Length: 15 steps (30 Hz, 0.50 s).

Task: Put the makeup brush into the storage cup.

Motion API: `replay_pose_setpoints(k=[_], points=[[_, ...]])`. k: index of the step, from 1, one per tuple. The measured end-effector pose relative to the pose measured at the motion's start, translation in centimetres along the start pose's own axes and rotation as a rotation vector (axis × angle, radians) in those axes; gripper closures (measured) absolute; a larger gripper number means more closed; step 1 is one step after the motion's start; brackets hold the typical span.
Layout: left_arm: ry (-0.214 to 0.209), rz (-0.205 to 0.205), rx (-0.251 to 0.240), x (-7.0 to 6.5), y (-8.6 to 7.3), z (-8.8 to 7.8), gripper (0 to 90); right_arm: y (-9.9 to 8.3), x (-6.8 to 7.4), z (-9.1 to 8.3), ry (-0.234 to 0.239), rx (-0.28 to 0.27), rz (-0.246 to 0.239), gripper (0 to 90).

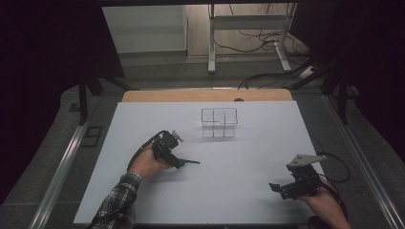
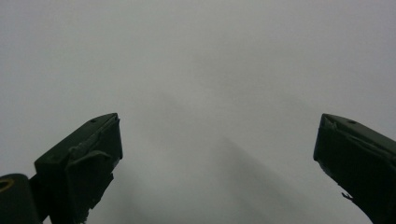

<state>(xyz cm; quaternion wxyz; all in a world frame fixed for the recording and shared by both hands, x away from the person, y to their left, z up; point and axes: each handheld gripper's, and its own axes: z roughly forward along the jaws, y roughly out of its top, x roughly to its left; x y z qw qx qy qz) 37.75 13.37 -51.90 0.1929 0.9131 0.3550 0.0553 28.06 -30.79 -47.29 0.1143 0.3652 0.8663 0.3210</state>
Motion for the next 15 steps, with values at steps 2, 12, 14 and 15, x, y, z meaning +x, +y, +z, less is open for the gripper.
replay_pose_setpoints(k=[2, 12, 14, 15], points=[[-0.004, 0.001, 0.002, 0.05, -0.01, 0.04, 4.8, -0.01, 0.0, 0.02, 0.001, 0.002, 0.001, 1.5], [-0.025, 0.001, 0.021, 0.14, 0.03, 0.25, 12.8, -0.02, 0.0, 0.05, 0.002, 0.004, -0.002, 1.7], [-0.028, 0.006, 0.025, 0.04, 0.08, 0.08, 17.4, -0.03, 0.01, 0.06, 0.002, 0.005, -0.003, 1.7], [-0.03, 0.012, 0.024, -0.11, 0.06, -0.07, 22.5, -0.02, 0.02, 0.07, 0.002, 0.005, -0.003, 1.7]])
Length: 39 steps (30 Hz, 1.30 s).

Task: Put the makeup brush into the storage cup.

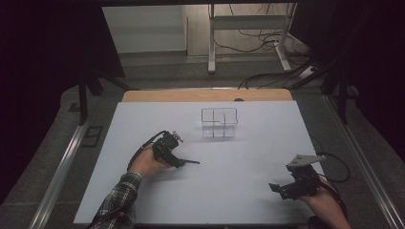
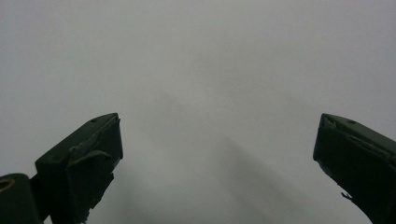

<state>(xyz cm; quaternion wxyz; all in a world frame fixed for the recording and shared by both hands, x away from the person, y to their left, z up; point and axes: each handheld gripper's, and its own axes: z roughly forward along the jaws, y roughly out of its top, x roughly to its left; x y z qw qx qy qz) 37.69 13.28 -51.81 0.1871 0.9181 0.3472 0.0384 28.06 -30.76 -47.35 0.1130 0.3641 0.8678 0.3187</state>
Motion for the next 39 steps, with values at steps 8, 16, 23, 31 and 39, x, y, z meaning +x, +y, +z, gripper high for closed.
replay_pose_setpoints(k=[8, 16, 23, 31, 39], points=[[-0.052, 0.059, 0.018, -0.3, -0.1, -0.7, 83.6, 0.0, 0.1, 0.0, 0.001, 0.001, -0.003, 1.9], [-0.074, 0.031, -0.002, 0.0, -0.4, -0.7, 83.6, 0.0, 0.1, 0.0, 0.004, 0.001, -0.005, 2.1], [-0.1, -0.002, -0.022, 0.0, -0.4, -0.8, 83.6, 0.0, 0.1, 0.0, 0.004, 0.0, -0.006, 2.1], [-0.091, 0.015, -0.042, -0.5, -0.4, -1.5, 83.5, 0.0, 0.1, 0.0, 0.004, -0.002, -0.007, 2.1], [-0.09, 0.0, -0.076, -0.9, -0.5, -2.2, 83.4, 0.0, 0.1, -0.1, 0.005, -0.006, -0.007, 2.1]])
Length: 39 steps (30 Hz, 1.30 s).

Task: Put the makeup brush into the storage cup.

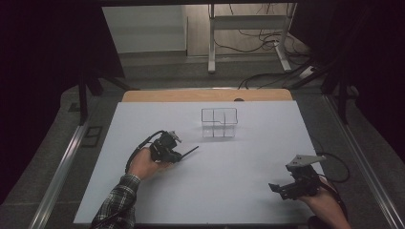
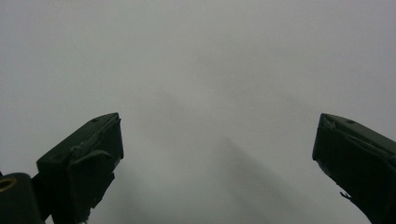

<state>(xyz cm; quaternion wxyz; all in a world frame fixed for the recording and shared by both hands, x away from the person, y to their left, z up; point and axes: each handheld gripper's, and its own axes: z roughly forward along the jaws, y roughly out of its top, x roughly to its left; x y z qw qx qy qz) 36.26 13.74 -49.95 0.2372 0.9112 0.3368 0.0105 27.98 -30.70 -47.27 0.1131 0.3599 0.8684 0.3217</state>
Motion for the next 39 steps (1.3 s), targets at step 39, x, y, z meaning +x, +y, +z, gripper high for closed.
replay_pose_setpoints(k=[39], points=[[0.013, 0.022, -0.146, -3.6, -3.1, -3.9, 83.3, 0.2, 0.2, -0.1, -0.002, -0.011, -0.016, 2.1]])
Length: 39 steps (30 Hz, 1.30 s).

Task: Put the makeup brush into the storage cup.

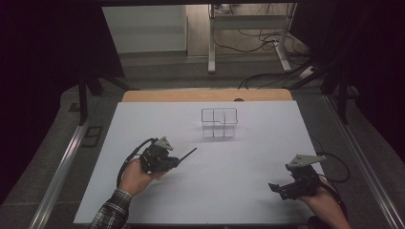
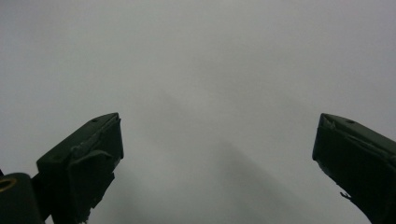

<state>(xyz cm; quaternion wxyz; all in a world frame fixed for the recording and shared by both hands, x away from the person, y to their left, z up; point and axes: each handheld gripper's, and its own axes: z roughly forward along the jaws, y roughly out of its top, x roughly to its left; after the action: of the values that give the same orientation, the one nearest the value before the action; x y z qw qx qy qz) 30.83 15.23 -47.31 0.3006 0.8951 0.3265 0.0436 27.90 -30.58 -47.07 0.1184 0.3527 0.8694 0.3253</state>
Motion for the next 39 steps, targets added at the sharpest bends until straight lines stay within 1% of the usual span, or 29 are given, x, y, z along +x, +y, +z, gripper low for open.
replay_pose_setpoints(k=[4, 7, 17, 21, 32, 34, 37, 39], points=[[-0.006, -0.004, -0.008, -0.4, -0.3, -0.2, 83.3, 0.0, 0.0, 0.0, -0.001, 0.0, 0.0, 2.1], [-0.02, 0.0, -0.022, -0.7, -0.5, -0.4, 83.2, 0.0, 0.1, 0.0, -0.001, -0.001, -0.001, 2.1], [-0.03, 0.015, -0.05, -2.3, -1.1, -0.9, 83.2, 0.1, 0.0, -0.2, 0.0, -0.016, 0.002, 0.7], [-0.037, 0.012, -0.057, -2.7, -1.6, -1.1, 83.2, 0.2, 0.1, -0.3, 0.007, -0.028, -0.004, 0.1], [-0.039, 0.041, -0.069, -4.1, -1.9, -1.5, 83.2, 0.5, 0.5, -0.3, 0.0, -0.037, -0.02, 0.0], [-0.042, 0.047, -0.071, -4.4, -1.9, -1.6, 83.2, 0.5, 0.6, -0.2, 0.004, -0.041, -0.016, 0.0], [-0.047, 0.052, -0.072, -4.8, -2.1, -1.7, 83.2, 0.7, 0.8, -0.3, 0.029, -0.064, 0.003, 0.0], [-0.048, 0.056, -0.074, -5.0, -2.1, -1.6, 83.2, 0.9, 0.9, -0.4, 0.037, -0.079, 0.002, 0.0]])
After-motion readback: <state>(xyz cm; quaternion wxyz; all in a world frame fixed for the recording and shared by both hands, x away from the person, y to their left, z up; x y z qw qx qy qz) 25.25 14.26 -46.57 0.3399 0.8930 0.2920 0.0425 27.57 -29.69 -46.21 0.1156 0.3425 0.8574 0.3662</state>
